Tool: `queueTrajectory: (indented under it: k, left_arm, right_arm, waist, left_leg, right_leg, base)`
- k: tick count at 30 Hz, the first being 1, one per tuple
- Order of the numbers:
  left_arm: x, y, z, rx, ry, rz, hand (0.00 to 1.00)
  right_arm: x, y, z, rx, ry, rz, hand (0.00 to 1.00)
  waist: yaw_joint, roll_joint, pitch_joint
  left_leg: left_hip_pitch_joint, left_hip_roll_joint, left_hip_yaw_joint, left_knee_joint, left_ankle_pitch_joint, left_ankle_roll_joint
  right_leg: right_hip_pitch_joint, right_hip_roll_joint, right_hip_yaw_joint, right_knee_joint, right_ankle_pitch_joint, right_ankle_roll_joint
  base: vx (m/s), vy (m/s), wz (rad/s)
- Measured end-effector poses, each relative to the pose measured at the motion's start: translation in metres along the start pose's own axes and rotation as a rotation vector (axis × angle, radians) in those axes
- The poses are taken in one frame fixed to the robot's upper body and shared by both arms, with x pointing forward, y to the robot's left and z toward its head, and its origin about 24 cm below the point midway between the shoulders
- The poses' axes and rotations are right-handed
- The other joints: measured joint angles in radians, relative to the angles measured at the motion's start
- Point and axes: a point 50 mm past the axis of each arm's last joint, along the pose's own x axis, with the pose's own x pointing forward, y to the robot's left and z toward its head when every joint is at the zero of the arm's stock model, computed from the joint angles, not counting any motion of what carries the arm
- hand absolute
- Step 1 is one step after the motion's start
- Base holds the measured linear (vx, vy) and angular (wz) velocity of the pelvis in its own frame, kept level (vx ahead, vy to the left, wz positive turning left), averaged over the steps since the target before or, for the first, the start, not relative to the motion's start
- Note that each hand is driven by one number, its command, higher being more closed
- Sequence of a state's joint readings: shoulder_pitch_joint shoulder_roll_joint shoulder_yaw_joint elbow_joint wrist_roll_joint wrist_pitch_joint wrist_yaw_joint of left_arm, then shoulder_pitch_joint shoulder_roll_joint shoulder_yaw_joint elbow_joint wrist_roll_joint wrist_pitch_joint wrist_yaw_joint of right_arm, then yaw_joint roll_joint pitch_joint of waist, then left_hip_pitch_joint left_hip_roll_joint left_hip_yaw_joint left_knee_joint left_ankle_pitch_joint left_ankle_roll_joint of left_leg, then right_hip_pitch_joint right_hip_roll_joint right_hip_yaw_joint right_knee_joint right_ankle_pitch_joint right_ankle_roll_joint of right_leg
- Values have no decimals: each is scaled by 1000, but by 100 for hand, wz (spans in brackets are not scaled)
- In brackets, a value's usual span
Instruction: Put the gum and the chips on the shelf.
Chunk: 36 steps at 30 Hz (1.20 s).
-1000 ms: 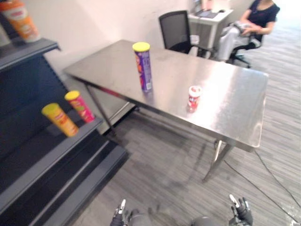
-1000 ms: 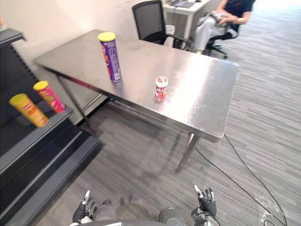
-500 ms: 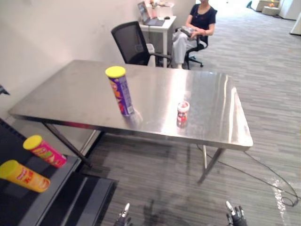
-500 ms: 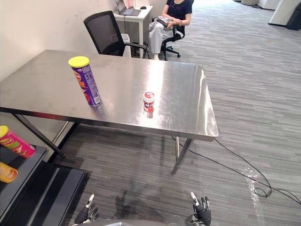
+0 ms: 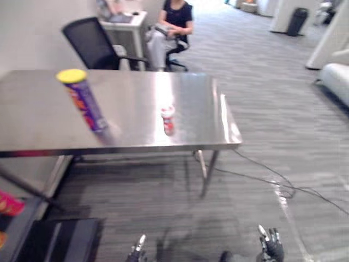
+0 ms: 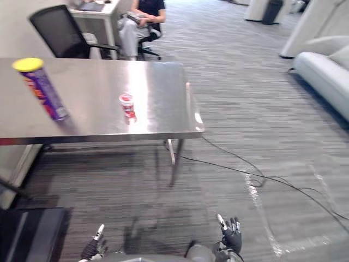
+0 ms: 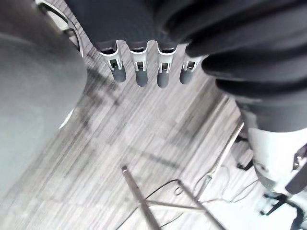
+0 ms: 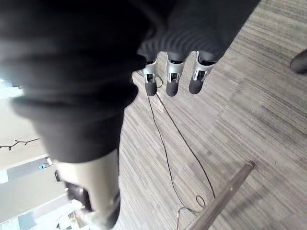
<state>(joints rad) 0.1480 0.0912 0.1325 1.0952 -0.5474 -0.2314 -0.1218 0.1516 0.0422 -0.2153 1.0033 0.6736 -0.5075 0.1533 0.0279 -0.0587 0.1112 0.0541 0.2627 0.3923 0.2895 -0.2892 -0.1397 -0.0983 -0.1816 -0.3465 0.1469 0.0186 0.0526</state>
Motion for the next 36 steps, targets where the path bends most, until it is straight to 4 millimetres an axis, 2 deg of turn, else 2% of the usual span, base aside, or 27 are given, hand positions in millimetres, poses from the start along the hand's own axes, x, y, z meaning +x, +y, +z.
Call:
queueTrajectory:
  k: [1, 6, 10, 16, 27, 29, 33, 35, 36]
  left_arm:
    - [1, -2, 1, 12, -2, -8, 0]
    - [5, -15, 2, 55, 17, -50, 0]
    - [4, -19, -3, 65, 41, -63, 0]
    - [3, -15, -5, 71, 51, -51, 0]
    - [3, -9, -5, 69, 41, -11, 0]
    - [2, -8, -6, 53, 40, 0, 0]
    - [1, -5, -5, 28, 27, 14, 0]
    - [-2, 1, -6, 19, 18, 26, 0]
    - [-3, 2, -7, 19, 17, 27, 0]
  right_arm:
    - [-1, -4, -1, -16, 11, -8, 0]
    - [-2, -15, -4, -67, 66, -39, 0]
    - [2, -12, -2, -109, 72, -27, 0]
    - [-3, -24, -8, -131, 120, -96, 0]
    - [-10, -52, -4, 118, 72, -270, 0]
    - [-10, -58, 1, 154, 42, -307, 0]
    - [0, -61, 28, 241, -106, -359, 0]
    - [10, -56, 64, 268, -271, -349, 0]
    - [13, -54, 75, 267, -312, -338, 0]
  waist:
    - [-1, 0, 0]
    - [-1, 31, 18]
    - [2, 57, 15]
    - [2, 53, 13]
    - [2, 51, 7]
    - [3, 51, 7]
    - [3, 50, 6]
    - [3, 49, 6]
    - [3, 49, 6]
  left_leg:
    - [-2, -4, -12, -18, 9, -3]
    - [3, -29, -80, -82, 50, -9]
    - [18, -47, -104, -115, 57, -4]
    - [37, -80, -132, -130, 62, 4]
    - [65, -113, -134, -108, 67, 11]
    - [72, -111, -133, -109, 67, 11]
    - [75, -111, -133, -111, 67, 11]
    - [75, -111, -133, -112, 67, 11]
    - [75, -111, -133, -112, 67, 11]
  right_leg:
    - [2, 11, 2, -32, 16, 21]
    - [53, 21, -32, -112, 54, 51]
    - [80, 20, -45, -160, 69, 65]
    - [138, 9, -57, -242, 91, 77]
    - [174, -29, -55, -233, 91, 77]
    - [175, -30, -54, -224, 91, 77]
    - [173, -35, -55, -209, 91, 77]
    - [171, -37, -55, -201, 91, 77]
    - [171, -38, -55, -200, 91, 77]
  base:
    - [53, -40, -28]
    - [125, 20, 23]
    - [126, 46, 11]
    - [90, 35, 4]
    - [22, 20, 2]
    - [0, 0, 0]
    - [-12, 0, 2]
    - [-36, -10, 3]
    - [-44, -13, 4]
